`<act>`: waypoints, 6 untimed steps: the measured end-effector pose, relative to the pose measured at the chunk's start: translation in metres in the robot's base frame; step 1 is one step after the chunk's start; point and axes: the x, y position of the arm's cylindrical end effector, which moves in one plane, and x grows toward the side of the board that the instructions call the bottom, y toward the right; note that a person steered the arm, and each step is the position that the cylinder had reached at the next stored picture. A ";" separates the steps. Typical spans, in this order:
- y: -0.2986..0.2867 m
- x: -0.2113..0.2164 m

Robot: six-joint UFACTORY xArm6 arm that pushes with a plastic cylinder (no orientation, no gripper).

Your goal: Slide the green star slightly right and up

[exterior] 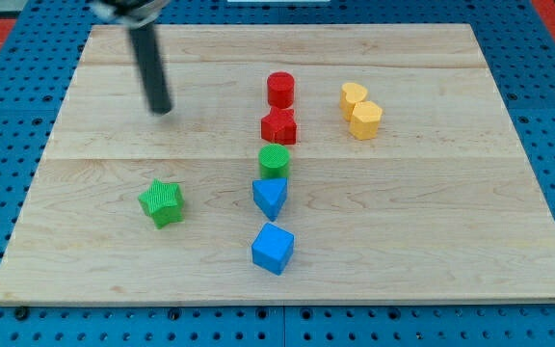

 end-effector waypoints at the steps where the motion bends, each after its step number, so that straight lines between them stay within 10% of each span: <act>1: -0.010 0.132; 2: 0.002 0.191; 6: 0.092 0.106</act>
